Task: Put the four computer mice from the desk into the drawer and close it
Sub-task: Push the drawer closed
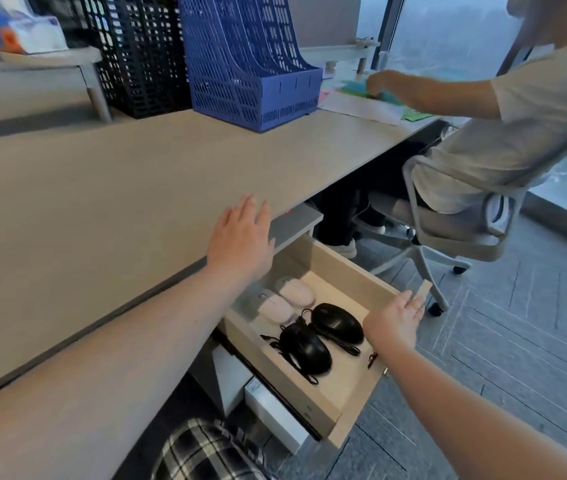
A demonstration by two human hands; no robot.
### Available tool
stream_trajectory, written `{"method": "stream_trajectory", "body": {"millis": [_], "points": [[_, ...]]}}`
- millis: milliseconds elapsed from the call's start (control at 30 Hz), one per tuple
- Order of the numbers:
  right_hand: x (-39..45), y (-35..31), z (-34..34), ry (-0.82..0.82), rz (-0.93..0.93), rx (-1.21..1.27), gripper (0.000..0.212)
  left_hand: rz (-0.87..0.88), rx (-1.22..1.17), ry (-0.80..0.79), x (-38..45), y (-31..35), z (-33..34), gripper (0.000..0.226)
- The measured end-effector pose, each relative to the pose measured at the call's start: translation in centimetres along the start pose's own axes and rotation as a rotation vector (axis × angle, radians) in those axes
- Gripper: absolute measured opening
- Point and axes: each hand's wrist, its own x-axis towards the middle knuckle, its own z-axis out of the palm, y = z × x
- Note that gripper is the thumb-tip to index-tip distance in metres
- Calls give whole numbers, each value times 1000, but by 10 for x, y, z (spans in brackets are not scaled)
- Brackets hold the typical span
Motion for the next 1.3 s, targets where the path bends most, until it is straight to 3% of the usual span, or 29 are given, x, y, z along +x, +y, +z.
{"method": "stream_trajectory", "body": {"millis": [233,533,1133,1300], "points": [[-1,-25,9,-47,-33,27,75,-162,-67,-97,21,-37,6,70],[8,-69,50,-18,-98,304,57,-75,-137,-262,44,-63,11,72],[4,-117,104,-128,-10,651,43,-21,-118,-263,70,-87,17,69],[6,-130,117,-209,-20,604,44,-26,-119,-255,72,-88,20,69]]}}
